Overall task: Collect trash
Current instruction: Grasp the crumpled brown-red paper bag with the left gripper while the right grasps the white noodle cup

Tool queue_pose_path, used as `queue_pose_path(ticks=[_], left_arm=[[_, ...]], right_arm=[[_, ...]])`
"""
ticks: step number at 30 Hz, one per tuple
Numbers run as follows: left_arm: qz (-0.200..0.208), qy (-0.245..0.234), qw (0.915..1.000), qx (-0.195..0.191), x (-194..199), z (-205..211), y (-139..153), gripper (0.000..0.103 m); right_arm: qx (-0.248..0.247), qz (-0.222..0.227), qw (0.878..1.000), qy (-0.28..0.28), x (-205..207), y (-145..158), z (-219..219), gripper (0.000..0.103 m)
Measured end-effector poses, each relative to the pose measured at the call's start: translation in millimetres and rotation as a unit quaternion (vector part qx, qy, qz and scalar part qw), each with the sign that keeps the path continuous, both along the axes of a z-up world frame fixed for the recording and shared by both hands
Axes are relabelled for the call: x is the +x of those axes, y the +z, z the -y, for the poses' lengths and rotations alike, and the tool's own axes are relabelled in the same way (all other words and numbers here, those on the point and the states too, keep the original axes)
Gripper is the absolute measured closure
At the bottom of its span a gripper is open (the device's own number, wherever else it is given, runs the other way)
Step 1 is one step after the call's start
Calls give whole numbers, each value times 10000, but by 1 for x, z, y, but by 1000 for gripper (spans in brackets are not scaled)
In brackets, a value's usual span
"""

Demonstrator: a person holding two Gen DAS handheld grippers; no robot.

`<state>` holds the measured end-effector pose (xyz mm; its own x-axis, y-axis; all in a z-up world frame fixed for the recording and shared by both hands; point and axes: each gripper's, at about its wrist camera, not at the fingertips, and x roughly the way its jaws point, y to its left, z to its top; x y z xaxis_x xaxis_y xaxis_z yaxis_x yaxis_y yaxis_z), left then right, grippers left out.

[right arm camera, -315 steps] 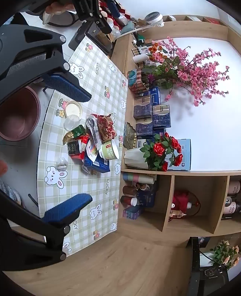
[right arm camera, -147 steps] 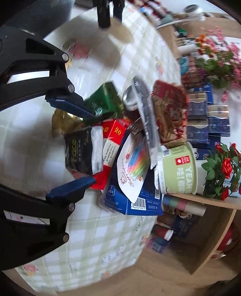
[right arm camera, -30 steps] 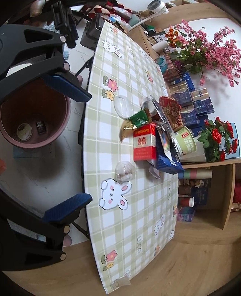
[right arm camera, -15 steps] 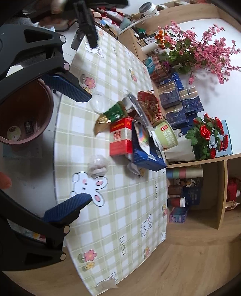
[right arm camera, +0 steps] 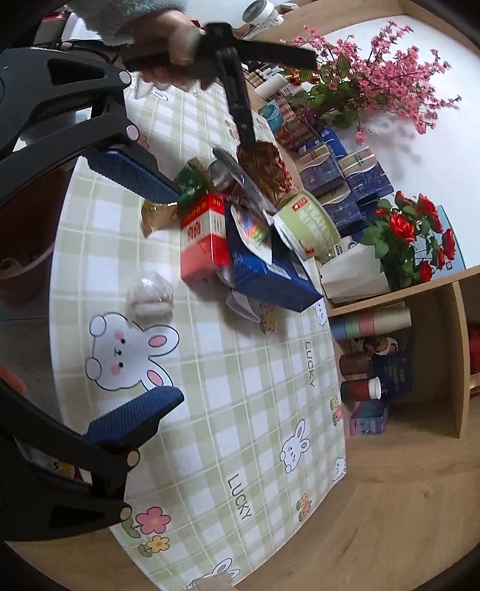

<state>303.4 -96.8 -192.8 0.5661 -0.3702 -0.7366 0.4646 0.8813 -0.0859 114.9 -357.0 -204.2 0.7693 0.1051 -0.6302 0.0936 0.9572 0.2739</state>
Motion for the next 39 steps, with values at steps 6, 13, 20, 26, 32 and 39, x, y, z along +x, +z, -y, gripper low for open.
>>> queue_pose_path(ticks=[6, 13, 20, 26, 32, 39], left_arm=[[-353, 66, 9992, -198, 41, 11, -12, 17], [-559, 146, 9972, -484, 26, -14, -9, 66], [-52, 366, 9980, -508, -9, -48, 22, 68], [317, 925, 9926, -723, -45, -91, 35, 68], [246, 1398, 9858, -894, -72, -137, 24, 68], [187, 1659, 9812, -967, -96, -171, 13, 68]], right_arm=[[-731, -21, 9973, -44, 9, 1, 0, 6], [-1245, 185, 9920, 131, 18, 14, -4, 6], [-1140, 249, 9917, 541, 47, 24, -22, 6], [-1553, 403, 9798, 1191, 83, 48, -58, 6], [-2029, 110, 9655, 1629, 145, 58, -98, 6], [-2446, -1104, 9489, 1659, 231, 31, -134, 6]])
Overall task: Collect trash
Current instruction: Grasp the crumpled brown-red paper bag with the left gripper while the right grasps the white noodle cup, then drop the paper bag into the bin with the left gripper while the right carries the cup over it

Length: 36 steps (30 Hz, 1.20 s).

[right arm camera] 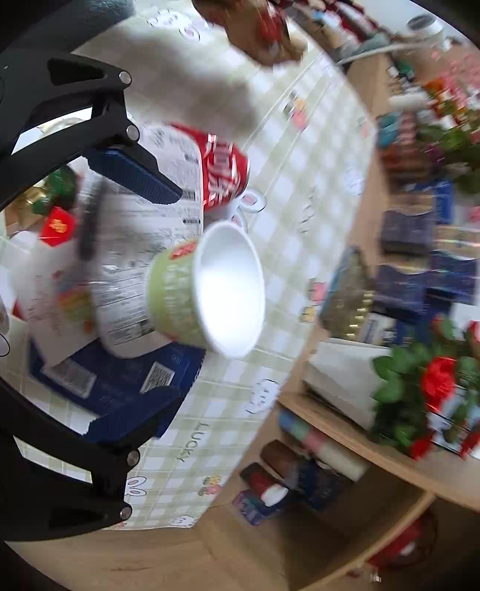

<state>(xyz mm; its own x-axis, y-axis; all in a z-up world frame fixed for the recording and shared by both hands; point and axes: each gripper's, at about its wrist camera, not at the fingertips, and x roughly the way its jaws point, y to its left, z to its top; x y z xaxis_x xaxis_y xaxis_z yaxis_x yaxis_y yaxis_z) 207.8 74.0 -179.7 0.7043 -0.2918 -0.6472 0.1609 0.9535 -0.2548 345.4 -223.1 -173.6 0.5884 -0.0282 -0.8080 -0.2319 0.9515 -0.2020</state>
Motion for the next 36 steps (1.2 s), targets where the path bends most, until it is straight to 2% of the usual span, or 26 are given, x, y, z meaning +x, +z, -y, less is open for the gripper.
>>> queue_pose_path(ticks=[2, 6, 7, 8, 10, 12, 19, 23, 27, 31, 36], left_arm=[[2, 26, 10000, -17, -4, -6, -2, 67], [-5, 33, 9999, -94, -11, -11, -8, 68], [-23, 22, 9999, -109, -11, -11, -9, 68], [-53, -6, 9999, -131, -12, -11, -11, 68], [-67, -70, 9998, -149, -14, -9, -12, 68], [-58, -119, 9998, -165, -14, -8, -12, 68], [-16, -355, 9990, -286, -31, 6, -6, 68], [-74, -540, 9982, -237, -46, 17, -3, 68], [-136, -786, 9967, -160, -64, 26, 0, 68], [-185, -1147, 9932, -38, -88, 40, 0, 68], [-357, -1457, 9887, -42, -116, 59, -7, 68]], right_arm=[[-125, -188, 9996, -139, 14, -11, -5, 6], [-236, -191, 9988, -397, 31, -21, -8, 6], [-142, -243, 9987, -418, 33, -22, -7, 9], [-23, -292, 9987, -422, 33, -24, -6, 24], [150, -356, 9985, -392, 32, -25, -6, 26], [240, -177, 9990, -330, 25, -21, -7, 26], [873, 788, 9928, -207, -33, 6, 0, 26], [1347, 1214, 9833, -143, -85, 19, 5, 26], [1364, 1601, 9776, -100, -149, 22, 1, 26], [1657, 1635, 9725, -55, -201, 15, 0, 26], [1640, 1672, 9721, -86, -254, 13, 5, 26]])
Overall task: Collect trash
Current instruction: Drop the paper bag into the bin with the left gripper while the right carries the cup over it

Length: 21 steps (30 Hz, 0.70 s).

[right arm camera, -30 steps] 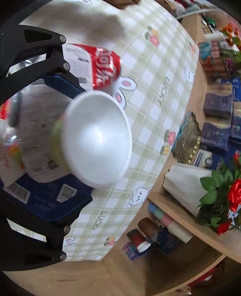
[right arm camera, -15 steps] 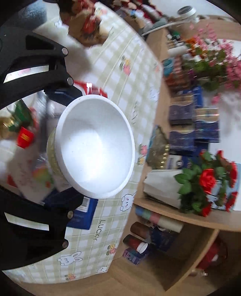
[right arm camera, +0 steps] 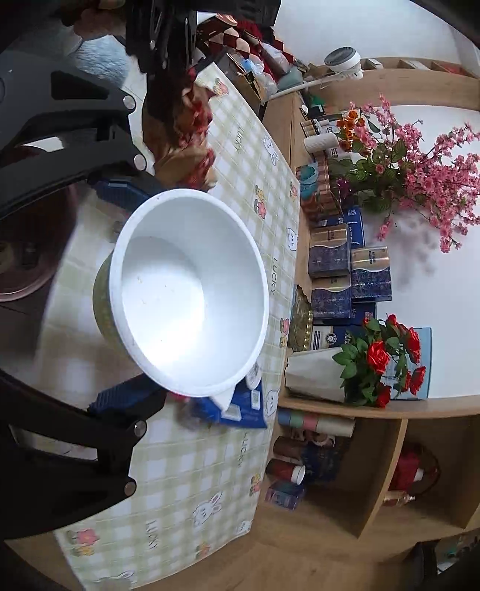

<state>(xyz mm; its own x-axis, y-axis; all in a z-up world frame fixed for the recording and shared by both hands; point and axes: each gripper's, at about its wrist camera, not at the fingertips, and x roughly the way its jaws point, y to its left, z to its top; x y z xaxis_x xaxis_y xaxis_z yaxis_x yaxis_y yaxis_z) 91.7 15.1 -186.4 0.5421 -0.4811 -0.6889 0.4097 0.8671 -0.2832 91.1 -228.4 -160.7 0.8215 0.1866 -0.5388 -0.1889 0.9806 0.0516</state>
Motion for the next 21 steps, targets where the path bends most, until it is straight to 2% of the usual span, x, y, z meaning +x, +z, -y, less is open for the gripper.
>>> queue_pose_path(ticks=[3, 5, 9, 16, 21], left_arm=[[-28, -314, 9994, 128, -23, 17, -7, 68], [-201, -538, 9983, 126, -34, 25, -16, 68], [-408, -903, 9939, 484, -55, 46, -37, 68], [-618, -1180, 9883, 746, -71, 56, -57, 68], [-809, -1369, 9845, 734, -77, 57, -58, 68]], right_arm=[[182, -21, 9997, -145, -25, 2, 13, 26], [198, -13, 9996, -220, -41, 2, 20, 26], [176, -54, 9994, -299, -64, -4, 26, 26], [334, -162, 9989, -290, -78, -9, 31, 26], [433, -131, 9986, -277, -80, -7, 32, 26]])
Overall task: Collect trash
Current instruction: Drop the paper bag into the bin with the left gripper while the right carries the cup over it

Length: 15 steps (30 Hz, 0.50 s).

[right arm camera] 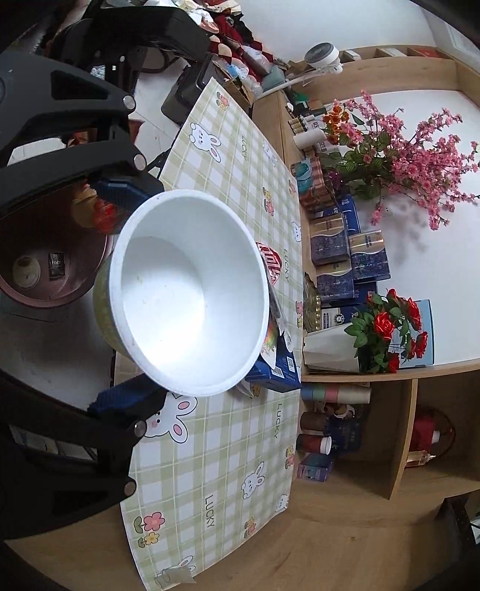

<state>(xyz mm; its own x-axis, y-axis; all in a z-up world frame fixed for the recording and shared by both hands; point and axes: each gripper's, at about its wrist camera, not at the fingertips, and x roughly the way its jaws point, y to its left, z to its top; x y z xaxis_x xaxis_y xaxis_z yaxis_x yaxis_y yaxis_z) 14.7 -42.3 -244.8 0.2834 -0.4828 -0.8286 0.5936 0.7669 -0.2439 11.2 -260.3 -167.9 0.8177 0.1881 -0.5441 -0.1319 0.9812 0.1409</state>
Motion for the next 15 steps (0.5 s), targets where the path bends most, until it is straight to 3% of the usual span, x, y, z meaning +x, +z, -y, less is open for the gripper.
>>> queue_pose_path(ticks=[7, 15], left_arm=[[-495, -33, 9988, -56, 4, -3, -9, 68], [-1813, 297, 9829, 149, 41, -6, -71, 67]], right_arm=[[84, -71, 9999, 51, 4, -4, -1, 26], [115, -201, 9997, 115, 8, -14, -3, 26]])
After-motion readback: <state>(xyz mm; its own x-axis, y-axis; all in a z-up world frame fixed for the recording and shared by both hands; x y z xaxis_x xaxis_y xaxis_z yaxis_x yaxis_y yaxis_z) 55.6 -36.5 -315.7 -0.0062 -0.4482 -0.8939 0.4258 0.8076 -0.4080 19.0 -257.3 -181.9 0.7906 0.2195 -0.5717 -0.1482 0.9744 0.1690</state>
